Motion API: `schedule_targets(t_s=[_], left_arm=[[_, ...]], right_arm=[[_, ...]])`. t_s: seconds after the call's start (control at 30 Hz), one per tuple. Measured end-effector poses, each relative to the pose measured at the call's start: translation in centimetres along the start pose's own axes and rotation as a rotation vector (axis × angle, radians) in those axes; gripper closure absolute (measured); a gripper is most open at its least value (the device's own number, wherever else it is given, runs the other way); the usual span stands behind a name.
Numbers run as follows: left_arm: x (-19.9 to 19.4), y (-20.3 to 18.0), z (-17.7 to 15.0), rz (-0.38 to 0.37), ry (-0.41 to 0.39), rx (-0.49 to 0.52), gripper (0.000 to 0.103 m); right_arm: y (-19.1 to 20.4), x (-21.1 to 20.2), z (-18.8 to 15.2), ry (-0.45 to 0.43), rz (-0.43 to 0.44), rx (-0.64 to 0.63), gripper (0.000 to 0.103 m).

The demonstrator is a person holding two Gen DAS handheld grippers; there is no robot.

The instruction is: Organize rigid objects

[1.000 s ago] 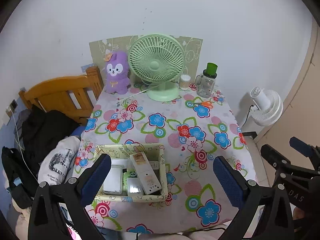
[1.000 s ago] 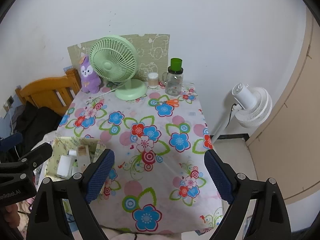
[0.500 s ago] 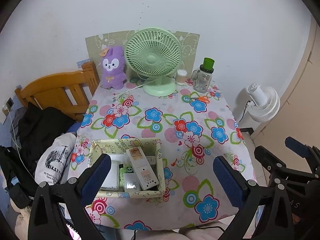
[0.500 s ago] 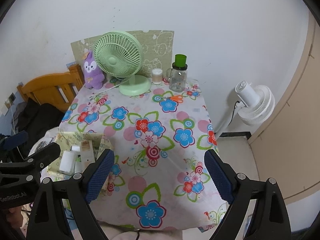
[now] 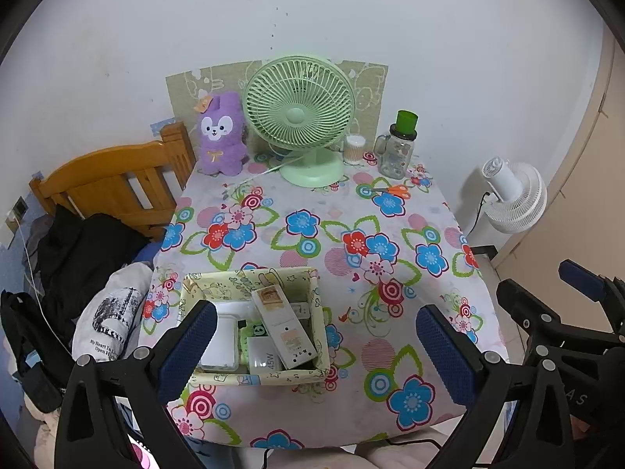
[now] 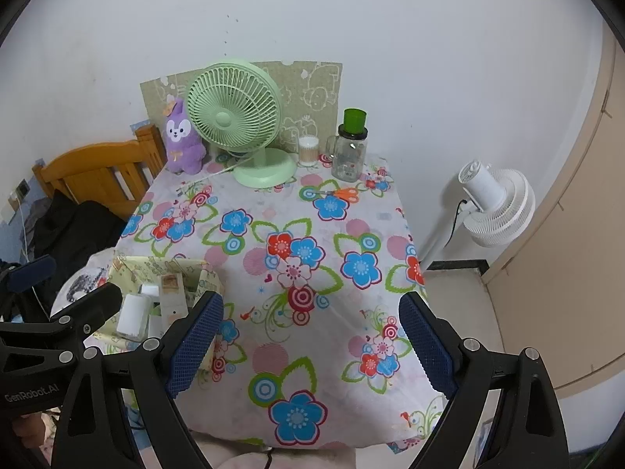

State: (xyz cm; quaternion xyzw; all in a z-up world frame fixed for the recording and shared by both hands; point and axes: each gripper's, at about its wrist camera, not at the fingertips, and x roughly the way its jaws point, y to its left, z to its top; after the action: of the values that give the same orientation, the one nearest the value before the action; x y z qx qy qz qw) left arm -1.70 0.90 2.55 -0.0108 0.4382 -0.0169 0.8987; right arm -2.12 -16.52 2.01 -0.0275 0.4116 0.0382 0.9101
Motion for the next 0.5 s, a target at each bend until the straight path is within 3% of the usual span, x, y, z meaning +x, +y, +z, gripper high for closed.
schedule_targets(t_s=[0.5], left_arm=[[-0.38,0.13,-0.15,0.003,-0.023,0.023,0.000]], right_arm=[[0.13,-0.25,0.07,-0.018,-0.001,0.012,0.010]])
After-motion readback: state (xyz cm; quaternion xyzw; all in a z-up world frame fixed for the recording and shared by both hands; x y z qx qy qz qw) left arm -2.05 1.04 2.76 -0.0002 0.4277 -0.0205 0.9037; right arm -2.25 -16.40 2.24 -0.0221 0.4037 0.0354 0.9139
